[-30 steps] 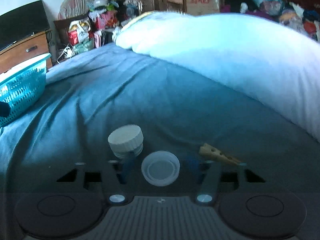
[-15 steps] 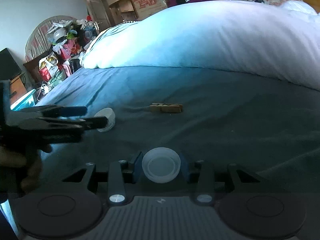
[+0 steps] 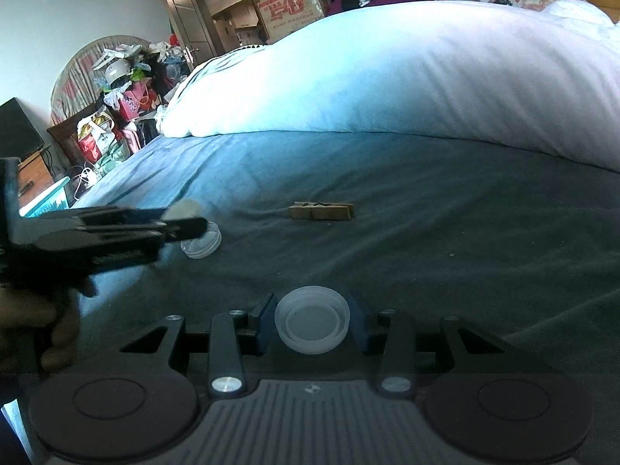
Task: Organize objects
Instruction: 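Carry the white cap and clear cap with both tools over the teal basket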
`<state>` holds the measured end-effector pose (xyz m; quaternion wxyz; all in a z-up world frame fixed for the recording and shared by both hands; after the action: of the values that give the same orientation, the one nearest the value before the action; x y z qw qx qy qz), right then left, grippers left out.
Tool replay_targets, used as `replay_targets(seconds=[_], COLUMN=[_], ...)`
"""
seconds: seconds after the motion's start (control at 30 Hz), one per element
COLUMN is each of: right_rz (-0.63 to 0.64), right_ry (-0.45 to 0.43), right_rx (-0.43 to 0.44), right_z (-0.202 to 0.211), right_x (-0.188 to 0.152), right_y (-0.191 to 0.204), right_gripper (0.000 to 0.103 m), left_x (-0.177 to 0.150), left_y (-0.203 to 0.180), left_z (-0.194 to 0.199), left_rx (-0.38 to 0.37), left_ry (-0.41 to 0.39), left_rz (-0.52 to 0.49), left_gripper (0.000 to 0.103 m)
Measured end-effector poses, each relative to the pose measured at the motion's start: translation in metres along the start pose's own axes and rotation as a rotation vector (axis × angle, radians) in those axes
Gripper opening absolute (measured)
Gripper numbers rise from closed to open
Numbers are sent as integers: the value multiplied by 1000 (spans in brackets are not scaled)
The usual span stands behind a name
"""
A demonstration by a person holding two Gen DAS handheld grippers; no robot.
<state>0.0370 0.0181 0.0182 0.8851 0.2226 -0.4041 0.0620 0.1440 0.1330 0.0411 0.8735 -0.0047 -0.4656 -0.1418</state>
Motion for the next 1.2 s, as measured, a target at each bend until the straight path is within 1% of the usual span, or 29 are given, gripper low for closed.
replay_targets(seconds=[0.1, 0.17, 0.2, 0.27, 0.33, 0.37, 0.4, 0.43, 0.47, 0.5, 0.6, 0.7, 0.73, 0.8, 0.87, 0.97, 1.1, 1.2], right_rz=[1, 5, 9, 23, 43, 50, 56, 60, 62, 62, 62, 44, 31, 34, 54, 70, 94, 139], right_ry=[-3, -6, -5, 1, 5, 4, 4, 3, 3, 3, 0, -1, -3, -13, -27, -62, -126, -183], right_rx=[0, -1, -3, -9, -20, -24, -27, -28, -27, -26, -24, -15, -8, -4, 0, 13, 48, 86], right_z=[1, 3, 5, 4, 3, 3, 4, 5, 5, 6, 7, 9, 12, 20, 30, 49, 70, 83], right_x=[-1, -1, -2, -2, -3, -4, -4, -5, -6, -6, -6, -3, 0, 4, 11, 31, 74, 115], right_y=[0, 1, 1, 3, 4, 5, 6, 7, 6, 6, 7, 5, 5, 9, 17, 31, 60, 94], right_gripper=[42, 42, 42, 42, 42, 43, 43, 43, 43, 43, 42, 42, 42, 42, 42, 42, 42, 42], left_x=[3, -1, -6, -22, -35, -39, -41, -41, -41, -42, -44, -38, -34, -19, 3, 33, 60, 73], left_y=[3, 6, 8, 7, 5, 5, 4, 3, 0, -2, -5, -5, -4, -3, 1, 17, 56, 89], left_z=[25, 39, 44, 45, 39, 36, 34, 35, 35, 34, 31, 43, 45, 63, 87, 120, 164, 196], left_rx=[14, 13, 19, 33, 52, 55, 59, 69, 78, 81, 68, 54, 49, 49, 52, 88, 160, 233], left_ry=[-16, 10, 41, 107, 146, 154, 153, 140, 128, 125, 136, 144, 135, 96, 32, -55, -137, -183], left_rz=[17, 53, 67, 67, 67, 69, 69, 63, 52, 41, 48, 68, 74, 75, 81, 103, 173, 198], left_gripper=[42, 42, 42, 42, 43, 44, 47, 53, 53, 53, 41, 41, 41, 41, 41, 41, 41, 41])
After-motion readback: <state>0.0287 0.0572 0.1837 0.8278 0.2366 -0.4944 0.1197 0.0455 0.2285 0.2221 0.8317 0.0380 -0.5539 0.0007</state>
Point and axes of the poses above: each gripper's, at about its wrist camera, not at the fingertips, and z roughly against the way its jaws point, y to its left, x to its top, the point moved 5 cm from there along -z, roughly the way its jaws point, and after that the axes turned 2 degrees about x, right-handed, at the moved point
